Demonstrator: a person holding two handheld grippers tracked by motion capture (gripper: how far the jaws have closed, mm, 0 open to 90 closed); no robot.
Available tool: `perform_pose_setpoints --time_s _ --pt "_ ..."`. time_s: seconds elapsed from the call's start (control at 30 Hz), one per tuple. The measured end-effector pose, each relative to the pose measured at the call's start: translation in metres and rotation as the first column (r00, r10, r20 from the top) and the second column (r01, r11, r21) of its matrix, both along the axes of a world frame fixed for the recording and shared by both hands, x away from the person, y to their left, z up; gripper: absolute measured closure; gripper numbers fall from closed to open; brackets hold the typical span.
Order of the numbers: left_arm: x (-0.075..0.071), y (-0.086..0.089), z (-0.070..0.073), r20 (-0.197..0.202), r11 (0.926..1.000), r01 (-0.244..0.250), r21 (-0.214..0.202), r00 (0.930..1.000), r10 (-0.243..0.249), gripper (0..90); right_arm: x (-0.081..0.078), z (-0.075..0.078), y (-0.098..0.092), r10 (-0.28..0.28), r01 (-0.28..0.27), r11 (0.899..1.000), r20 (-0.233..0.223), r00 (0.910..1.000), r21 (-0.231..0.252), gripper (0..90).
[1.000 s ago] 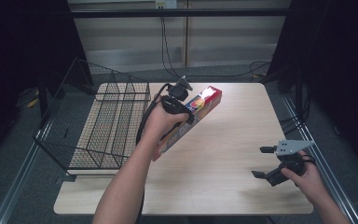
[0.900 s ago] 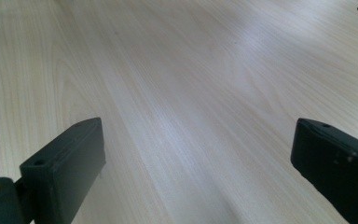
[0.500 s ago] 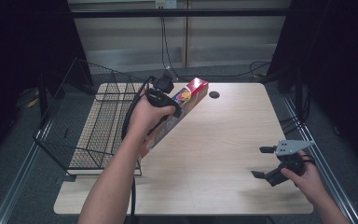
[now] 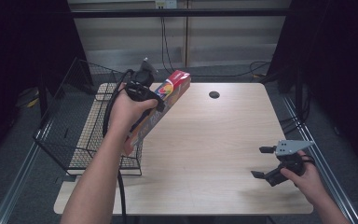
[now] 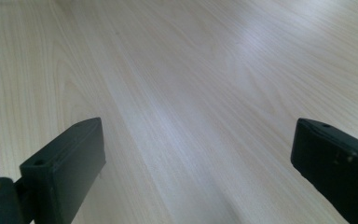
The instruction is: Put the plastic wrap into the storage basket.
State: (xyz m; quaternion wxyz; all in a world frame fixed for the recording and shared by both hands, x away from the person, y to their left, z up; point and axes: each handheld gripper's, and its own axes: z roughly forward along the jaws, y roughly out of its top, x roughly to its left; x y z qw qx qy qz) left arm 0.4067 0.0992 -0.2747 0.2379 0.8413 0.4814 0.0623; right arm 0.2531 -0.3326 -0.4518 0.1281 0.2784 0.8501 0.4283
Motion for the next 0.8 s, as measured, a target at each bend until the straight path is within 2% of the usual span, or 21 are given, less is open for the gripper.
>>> perform_pose_setpoints --time_s 0.07,0.2,0.23,0.43,0.8 --pt "0.0 0.011 0.006 0.001 0.9995 -0.03 0.001 0.9995 0.03 43.5 0.0 0.0 0.001 0.0 0.0 1.0 -0.001 1.0 0.0 2.6" --pt "-0.001 0.022 0.01 0.003 0.999 -0.043 0.012 0.9991 0.043 43.5 0.0 0.0 0.001 0.001 -0.001 1.0 -0.001 1.0 0.0 2.6" --pt "-0.001 0.028 0.012 0.004 0.9978 -0.065 0.011 0.9979 0.065 43.5 0.0 0.0 0.002 0.0 0.0 1.0 0.0 1.0 0.001 2.6" --pt "-0.001 0.045 0.017 0.011 0.995 -0.099 0.014 0.9951 0.099 43.4 0.0 0.0 0.001 -0.001 0.001 1.0 -0.001 1.0 -0.001 2.7" --pt "-0.004 0.081 0.025 0.017 0.9827 -0.183 0.028 0.983 0.183 43.4 0.0 0.0 0.002 0.001 -0.001 1.0 -0.001 1.0 -0.003 2.6"
